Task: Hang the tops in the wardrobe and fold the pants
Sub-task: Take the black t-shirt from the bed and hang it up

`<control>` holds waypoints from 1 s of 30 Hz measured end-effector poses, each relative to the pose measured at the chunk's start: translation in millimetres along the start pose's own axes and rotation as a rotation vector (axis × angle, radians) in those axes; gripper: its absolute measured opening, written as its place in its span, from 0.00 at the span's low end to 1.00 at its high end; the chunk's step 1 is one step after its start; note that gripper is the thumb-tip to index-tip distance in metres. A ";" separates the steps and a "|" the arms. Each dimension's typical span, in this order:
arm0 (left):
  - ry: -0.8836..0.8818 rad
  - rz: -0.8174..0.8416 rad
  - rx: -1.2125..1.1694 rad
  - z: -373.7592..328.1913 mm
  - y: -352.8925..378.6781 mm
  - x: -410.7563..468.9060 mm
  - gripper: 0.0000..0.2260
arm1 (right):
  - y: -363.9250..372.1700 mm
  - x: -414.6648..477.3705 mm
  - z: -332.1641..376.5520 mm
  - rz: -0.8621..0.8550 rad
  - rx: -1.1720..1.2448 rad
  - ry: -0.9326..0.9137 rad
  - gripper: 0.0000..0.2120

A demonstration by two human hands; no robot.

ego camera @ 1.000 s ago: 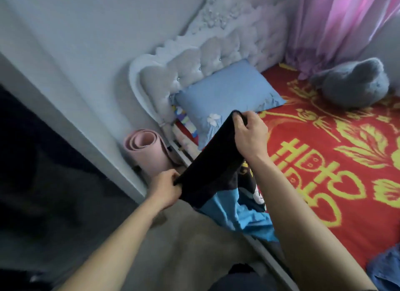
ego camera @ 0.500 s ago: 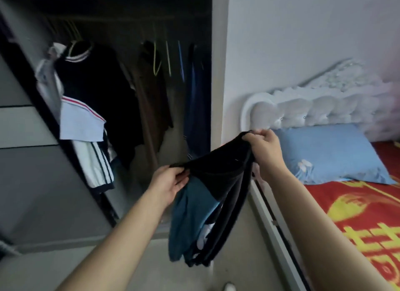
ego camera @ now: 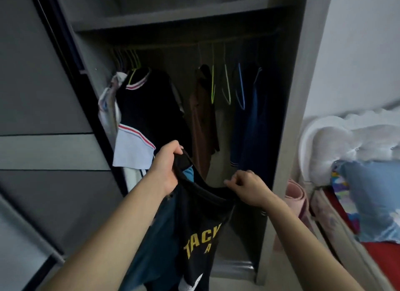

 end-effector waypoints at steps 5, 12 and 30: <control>0.152 0.127 0.104 -50.6 -8.8 52.2 0.13 | 33.4 36.1 83.2 0.423 0.195 -0.165 0.26; 0.380 0.374 0.586 -82.8 -25.7 111.9 0.19 | 14.4 112.3 123.6 -0.131 0.120 -0.196 0.10; 0.559 0.347 0.710 -117.3 -63.8 293.5 0.13 | -75.6 141.7 178.2 -0.631 0.500 0.082 0.11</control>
Point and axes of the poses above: each hand's wrist, its own x-axis towards the middle knuckle, its own y-axis out of the palm, z = x × y, the point moved 9 cm from there along x, towards the middle knuckle, and after that the axes turned 14 degrees about y, right-handed, at the moved point
